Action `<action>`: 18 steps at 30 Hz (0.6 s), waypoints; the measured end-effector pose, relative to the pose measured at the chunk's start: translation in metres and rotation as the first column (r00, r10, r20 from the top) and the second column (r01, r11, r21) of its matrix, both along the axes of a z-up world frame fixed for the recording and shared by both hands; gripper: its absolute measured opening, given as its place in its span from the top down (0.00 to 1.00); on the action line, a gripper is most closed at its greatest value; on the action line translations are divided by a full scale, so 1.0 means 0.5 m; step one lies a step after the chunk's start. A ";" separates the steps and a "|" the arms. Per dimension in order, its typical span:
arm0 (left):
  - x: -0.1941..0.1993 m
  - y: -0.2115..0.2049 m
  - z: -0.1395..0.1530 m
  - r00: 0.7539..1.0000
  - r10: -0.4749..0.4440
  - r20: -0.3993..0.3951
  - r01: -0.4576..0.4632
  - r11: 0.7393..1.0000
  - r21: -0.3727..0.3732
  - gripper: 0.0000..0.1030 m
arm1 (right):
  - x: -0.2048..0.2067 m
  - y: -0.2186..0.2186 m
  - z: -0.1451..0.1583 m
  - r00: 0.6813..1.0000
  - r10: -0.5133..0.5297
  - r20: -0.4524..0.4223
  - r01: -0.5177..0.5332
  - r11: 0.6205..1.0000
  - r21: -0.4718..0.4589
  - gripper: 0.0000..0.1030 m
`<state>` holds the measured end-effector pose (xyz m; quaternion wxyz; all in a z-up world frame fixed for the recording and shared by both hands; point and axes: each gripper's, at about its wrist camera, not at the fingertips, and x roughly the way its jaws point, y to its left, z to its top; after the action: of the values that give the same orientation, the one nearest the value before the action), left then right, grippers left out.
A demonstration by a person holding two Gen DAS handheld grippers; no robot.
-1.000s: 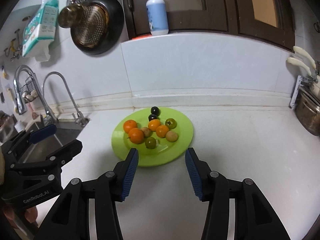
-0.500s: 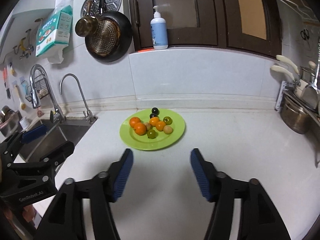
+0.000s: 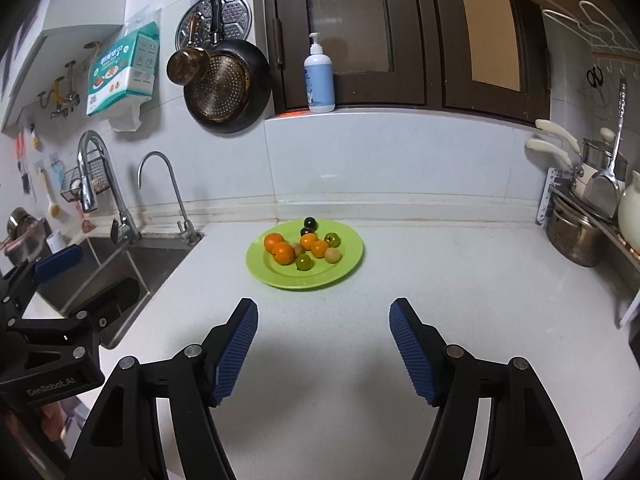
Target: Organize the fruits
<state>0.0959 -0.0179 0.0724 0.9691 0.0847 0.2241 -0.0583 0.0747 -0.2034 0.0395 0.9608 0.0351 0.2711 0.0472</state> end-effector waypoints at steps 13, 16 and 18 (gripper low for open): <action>-0.022 -0.005 -0.003 1.000 0.021 -0.014 -0.021 1.000 0.005 0.00 | -0.025 -0.003 0.004 1.000 0.019 0.008 -0.019 1.000 -0.005 0.33; -0.026 -0.008 -0.004 0.999 0.030 -0.011 -0.030 0.999 0.012 0.00 | -0.027 -0.006 0.001 1.000 0.019 0.004 -0.019 1.000 -0.001 0.33; -0.030 -0.008 -0.005 1.000 0.030 -0.009 -0.030 0.999 0.013 0.00 | -0.028 -0.007 0.000 1.000 0.019 0.002 -0.019 1.000 0.001 0.33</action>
<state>0.0810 -0.0219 0.0699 0.9683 0.0871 0.2303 -0.0429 0.0607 -0.2069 0.0394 0.9605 0.0328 0.2705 0.0564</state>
